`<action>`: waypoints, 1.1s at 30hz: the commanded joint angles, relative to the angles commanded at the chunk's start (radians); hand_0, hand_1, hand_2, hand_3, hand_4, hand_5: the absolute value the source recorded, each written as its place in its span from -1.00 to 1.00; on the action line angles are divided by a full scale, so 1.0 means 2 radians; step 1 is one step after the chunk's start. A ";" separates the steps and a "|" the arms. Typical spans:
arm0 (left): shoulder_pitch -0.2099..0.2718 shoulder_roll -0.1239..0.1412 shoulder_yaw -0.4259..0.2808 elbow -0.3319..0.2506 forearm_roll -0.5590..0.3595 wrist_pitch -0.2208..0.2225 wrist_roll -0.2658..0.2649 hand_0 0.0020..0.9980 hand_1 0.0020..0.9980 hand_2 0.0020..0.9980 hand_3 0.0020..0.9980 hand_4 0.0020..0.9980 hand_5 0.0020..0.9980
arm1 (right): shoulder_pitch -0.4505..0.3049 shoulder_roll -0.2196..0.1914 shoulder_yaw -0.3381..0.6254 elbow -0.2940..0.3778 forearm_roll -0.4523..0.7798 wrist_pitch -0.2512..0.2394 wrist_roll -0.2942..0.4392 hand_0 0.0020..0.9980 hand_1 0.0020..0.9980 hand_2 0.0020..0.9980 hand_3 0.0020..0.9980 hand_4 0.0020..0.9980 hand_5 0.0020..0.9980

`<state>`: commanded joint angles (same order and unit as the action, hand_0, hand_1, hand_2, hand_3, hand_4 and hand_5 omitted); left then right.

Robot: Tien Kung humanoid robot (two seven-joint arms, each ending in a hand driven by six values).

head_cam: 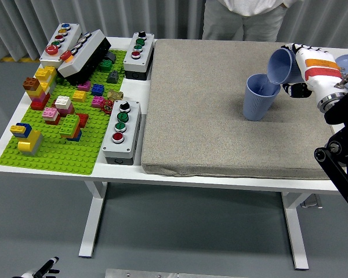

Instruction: Pick cup pour cup place

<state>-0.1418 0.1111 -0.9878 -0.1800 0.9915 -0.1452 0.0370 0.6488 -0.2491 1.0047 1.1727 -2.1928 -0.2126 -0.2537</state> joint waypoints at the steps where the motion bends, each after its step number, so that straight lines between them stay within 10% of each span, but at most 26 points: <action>1: 0.000 0.000 0.000 0.000 0.000 0.000 0.000 0.74 0.63 0.78 0.58 0.29 1.00 | 0.000 0.000 -0.001 0.001 0.000 -0.001 0.000 0.54 0.28 0.02 0.22 0.40 -1.00; 33: 0.003 0.000 0.001 0.000 -0.002 0.000 0.000 0.73 0.64 0.78 0.57 0.30 0.99 | 0.016 -0.018 -0.038 0.006 -0.002 0.004 -0.013 0.54 0.29 0.03 0.20 0.40 -1.00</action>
<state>-0.1360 0.1118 -0.9857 -0.1800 0.9873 -0.1445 0.0379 0.6817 -0.2848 0.9282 1.1855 -2.1972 -0.2041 -0.2804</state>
